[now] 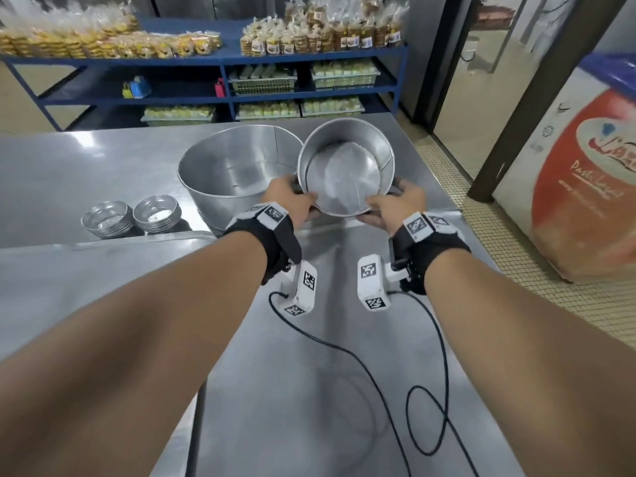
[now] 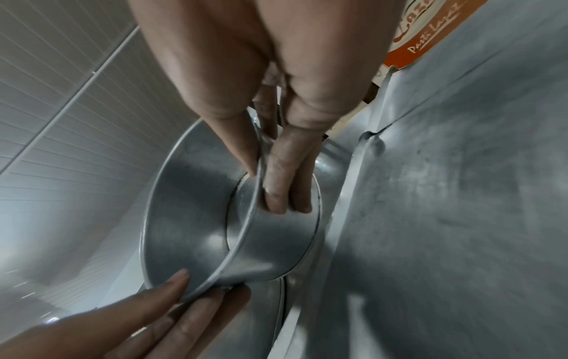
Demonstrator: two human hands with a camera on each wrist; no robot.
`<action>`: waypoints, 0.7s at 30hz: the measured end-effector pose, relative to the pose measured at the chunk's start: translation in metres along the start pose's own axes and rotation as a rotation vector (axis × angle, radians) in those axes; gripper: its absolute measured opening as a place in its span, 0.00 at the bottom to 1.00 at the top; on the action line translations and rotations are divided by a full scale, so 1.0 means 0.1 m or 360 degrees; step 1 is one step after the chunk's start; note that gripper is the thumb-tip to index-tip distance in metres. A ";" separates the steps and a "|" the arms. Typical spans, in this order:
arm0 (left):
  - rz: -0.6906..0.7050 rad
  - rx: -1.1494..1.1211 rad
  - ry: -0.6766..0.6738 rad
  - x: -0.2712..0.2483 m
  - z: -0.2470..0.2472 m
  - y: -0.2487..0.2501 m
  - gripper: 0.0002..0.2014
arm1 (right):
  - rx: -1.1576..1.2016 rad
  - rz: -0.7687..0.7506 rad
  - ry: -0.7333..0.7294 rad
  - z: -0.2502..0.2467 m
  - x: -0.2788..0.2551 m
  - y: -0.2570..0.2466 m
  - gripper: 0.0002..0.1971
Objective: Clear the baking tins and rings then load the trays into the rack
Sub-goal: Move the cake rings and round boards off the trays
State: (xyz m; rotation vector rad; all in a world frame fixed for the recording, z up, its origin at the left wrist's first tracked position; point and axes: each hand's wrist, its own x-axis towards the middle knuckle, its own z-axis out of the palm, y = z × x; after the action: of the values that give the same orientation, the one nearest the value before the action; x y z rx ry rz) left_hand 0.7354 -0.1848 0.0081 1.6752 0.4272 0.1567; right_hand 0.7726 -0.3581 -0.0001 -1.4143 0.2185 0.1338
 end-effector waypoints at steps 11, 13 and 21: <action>-0.0078 0.0224 0.0117 0.68 0.17 -0.15 0.11 | -0.0316 0.0035 -0.0020 -0.01 0.68 -0.06 0.05; -0.0112 0.0110 0.0081 0.58 0.18 0.01 0.09 | -0.0479 0.0039 0.0016 -0.01 0.80 -0.07 0.15; -0.0092 0.0104 0.0056 0.67 0.22 0.04 0.09 | -0.0684 0.0027 0.0018 0.00 0.82 -0.07 0.25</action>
State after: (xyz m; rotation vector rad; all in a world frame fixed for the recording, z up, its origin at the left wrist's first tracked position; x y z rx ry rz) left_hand 0.8053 -0.1807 -0.0005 1.7241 0.5114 0.1308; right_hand 0.8542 -0.3621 -0.0127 -1.8411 0.2189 0.1946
